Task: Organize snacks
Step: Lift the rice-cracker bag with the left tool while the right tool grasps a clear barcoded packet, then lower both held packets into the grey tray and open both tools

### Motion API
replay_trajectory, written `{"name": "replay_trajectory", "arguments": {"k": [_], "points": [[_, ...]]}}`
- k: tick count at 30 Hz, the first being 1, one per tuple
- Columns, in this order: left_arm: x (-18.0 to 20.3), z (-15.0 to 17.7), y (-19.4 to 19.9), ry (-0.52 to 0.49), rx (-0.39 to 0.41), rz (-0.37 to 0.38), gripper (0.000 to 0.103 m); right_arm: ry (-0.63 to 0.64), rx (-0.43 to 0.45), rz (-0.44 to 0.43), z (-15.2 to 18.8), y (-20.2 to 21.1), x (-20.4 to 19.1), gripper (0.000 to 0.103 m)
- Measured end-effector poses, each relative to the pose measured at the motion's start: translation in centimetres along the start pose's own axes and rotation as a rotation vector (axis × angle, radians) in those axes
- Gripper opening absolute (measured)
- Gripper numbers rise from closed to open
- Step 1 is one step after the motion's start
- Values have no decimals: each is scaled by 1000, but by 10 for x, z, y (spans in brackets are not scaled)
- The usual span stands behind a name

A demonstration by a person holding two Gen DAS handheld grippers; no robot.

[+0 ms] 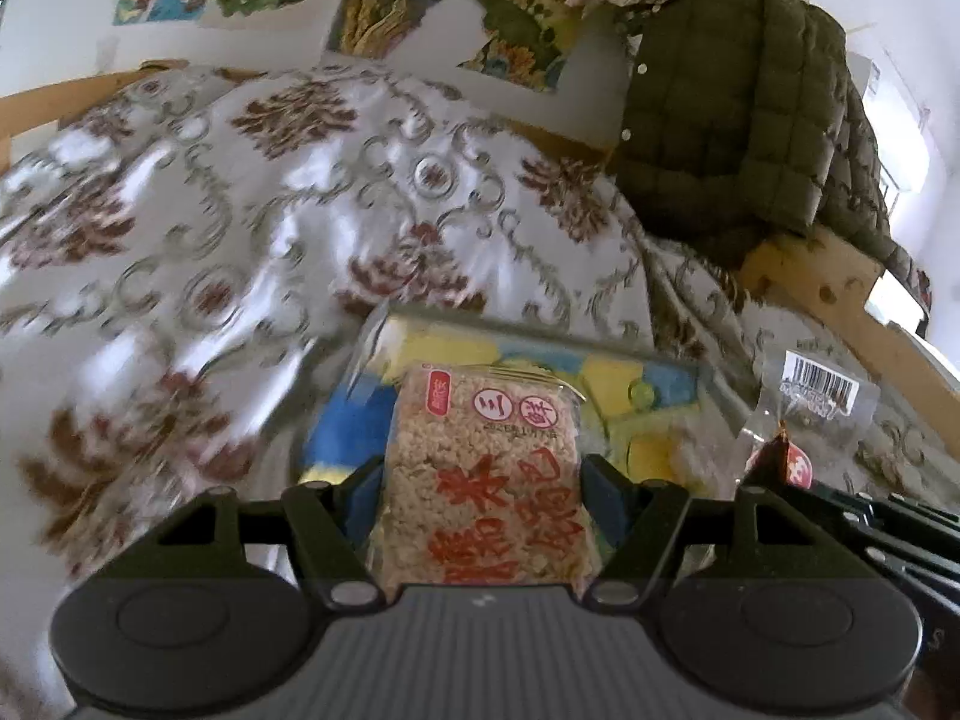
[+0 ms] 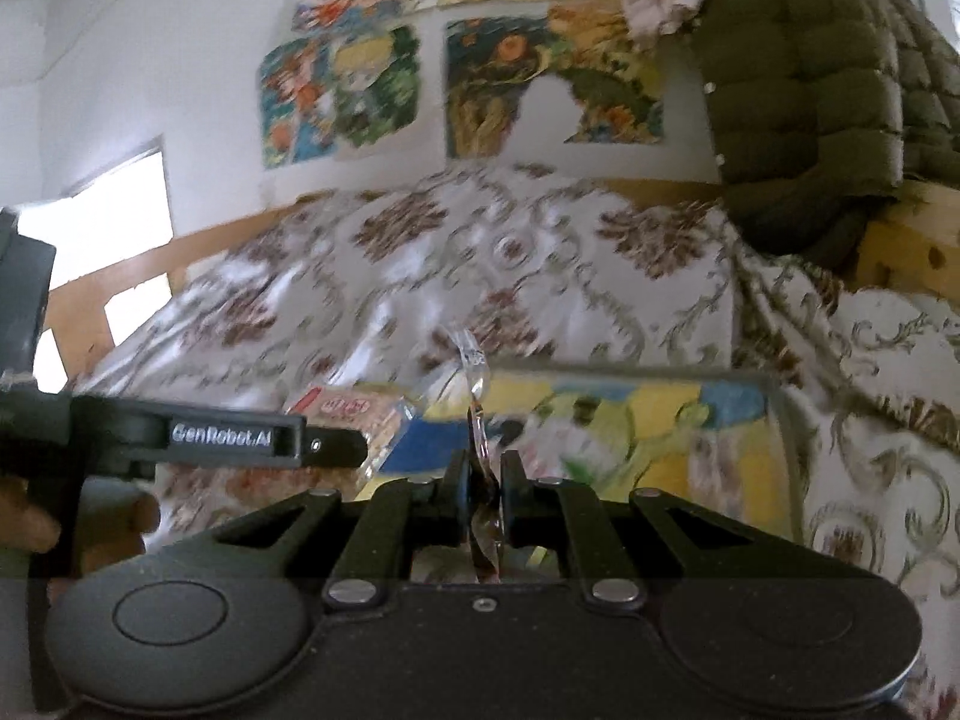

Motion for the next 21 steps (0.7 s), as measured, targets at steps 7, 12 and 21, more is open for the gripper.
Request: {"name": "replay_trajectory", "arguments": {"k": [7, 12, 21], "points": [[8, -17, -71, -1, -24, 1, 73, -117, -14, 75, -13, -59, 56, 11], [6, -8, -107, -9, -77, -15, 73, -202, -75, 93, 0, -90, 81, 11], [10, 13, -129, -9, -140, -23, 73, -251, -148, 117, 17, -104, 94, 15]]}}
Point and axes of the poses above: each gripper's, at about its wrist camera, not at the fingertips, and y roughly against the way its jaws point, x to its right, z to its underside, the point moved 7 cm from there along -y, roughly the way its jaws point, and after that the axes turned 3 degrees about z, right-handed, at the moved point
